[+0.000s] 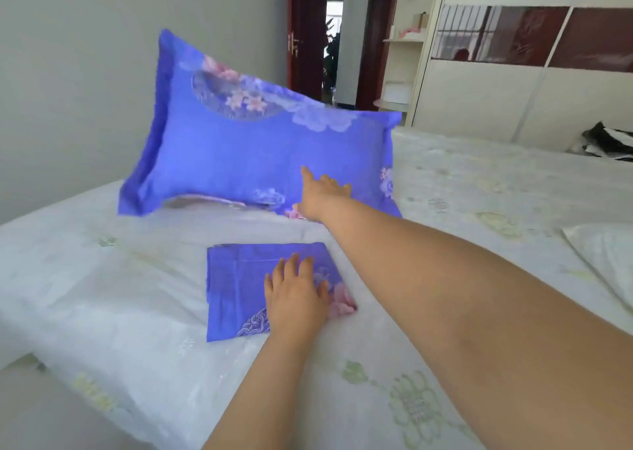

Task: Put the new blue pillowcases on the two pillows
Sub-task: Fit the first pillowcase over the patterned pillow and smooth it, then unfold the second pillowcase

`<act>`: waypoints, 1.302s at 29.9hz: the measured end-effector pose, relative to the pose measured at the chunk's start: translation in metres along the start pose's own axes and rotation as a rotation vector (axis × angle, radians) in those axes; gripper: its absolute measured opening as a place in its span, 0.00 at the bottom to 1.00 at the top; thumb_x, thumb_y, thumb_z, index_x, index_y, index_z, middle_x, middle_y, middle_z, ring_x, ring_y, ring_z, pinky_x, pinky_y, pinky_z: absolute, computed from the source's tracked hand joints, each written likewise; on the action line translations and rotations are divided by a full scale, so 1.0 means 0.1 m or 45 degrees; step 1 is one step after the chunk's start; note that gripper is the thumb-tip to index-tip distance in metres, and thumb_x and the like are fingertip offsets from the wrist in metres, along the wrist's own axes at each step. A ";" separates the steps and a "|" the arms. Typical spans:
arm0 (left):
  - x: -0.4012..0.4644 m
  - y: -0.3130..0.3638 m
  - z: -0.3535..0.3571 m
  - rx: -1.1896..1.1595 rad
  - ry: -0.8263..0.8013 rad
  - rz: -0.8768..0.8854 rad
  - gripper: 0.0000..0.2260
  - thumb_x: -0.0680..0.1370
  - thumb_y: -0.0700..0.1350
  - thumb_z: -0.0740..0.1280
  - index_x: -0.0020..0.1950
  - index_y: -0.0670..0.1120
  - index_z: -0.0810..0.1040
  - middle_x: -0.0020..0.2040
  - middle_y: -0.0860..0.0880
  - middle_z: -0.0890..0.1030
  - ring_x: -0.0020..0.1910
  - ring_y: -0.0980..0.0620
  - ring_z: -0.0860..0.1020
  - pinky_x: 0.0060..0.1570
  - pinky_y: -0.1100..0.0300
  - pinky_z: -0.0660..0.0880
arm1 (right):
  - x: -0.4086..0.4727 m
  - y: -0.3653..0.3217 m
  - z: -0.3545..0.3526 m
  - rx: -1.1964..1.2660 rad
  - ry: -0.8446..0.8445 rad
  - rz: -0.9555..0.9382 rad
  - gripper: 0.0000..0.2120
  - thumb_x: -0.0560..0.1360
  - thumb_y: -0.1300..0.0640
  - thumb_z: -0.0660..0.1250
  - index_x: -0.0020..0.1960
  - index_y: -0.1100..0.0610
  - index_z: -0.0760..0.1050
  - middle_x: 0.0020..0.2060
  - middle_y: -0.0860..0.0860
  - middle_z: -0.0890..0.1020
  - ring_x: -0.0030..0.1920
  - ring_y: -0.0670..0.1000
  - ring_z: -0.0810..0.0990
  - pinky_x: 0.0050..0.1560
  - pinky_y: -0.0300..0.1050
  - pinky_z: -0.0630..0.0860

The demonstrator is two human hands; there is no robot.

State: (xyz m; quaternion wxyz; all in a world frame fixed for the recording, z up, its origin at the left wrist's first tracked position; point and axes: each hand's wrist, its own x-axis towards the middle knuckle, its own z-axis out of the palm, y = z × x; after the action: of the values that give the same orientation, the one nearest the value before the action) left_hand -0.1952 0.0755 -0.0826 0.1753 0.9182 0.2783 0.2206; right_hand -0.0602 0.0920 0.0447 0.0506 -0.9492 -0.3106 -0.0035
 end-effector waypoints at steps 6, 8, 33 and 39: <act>-0.02 -0.16 0.15 0.169 -0.415 -0.100 0.26 0.79 0.60 0.54 0.76 0.54 0.56 0.78 0.50 0.50 0.77 0.46 0.47 0.73 0.44 0.43 | -0.31 0.21 0.62 -0.093 -0.420 -0.209 0.29 0.78 0.49 0.63 0.75 0.57 0.58 0.72 0.57 0.66 0.69 0.58 0.68 0.67 0.47 0.66; -0.03 -0.17 0.15 0.154 -0.409 -0.107 0.26 0.79 0.60 0.54 0.75 0.54 0.57 0.78 0.50 0.51 0.77 0.46 0.46 0.73 0.44 0.42 | -0.43 0.26 0.72 -0.075 -0.529 -0.229 0.28 0.80 0.48 0.59 0.75 0.58 0.58 0.74 0.55 0.63 0.71 0.56 0.65 0.69 0.45 0.63; -0.37 0.25 0.03 -0.061 -0.177 0.039 0.24 0.76 0.60 0.63 0.70 0.57 0.67 0.71 0.54 0.67 0.70 0.50 0.63 0.69 0.51 0.58 | -1.45 1.31 0.86 1.177 0.281 0.220 0.07 0.77 0.59 0.60 0.41 0.56 0.73 0.37 0.52 0.80 0.39 0.51 0.78 0.42 0.41 0.72; -0.52 0.65 0.08 -0.233 -0.299 -0.015 0.28 0.77 0.65 0.51 0.70 0.51 0.70 0.71 0.48 0.68 0.70 0.45 0.63 0.69 0.50 0.60 | -2.29 2.40 0.54 1.011 0.338 0.435 0.04 0.79 0.61 0.55 0.47 0.55 0.67 0.33 0.52 0.75 0.26 0.50 0.72 0.26 0.40 0.68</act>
State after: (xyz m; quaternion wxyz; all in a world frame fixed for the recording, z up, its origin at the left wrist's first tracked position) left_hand -0.2015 -0.0075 -0.0761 0.2910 0.9163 0.2399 0.1352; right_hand -0.1046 -0.2297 -0.0400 0.4500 -0.8853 -0.1174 0.0025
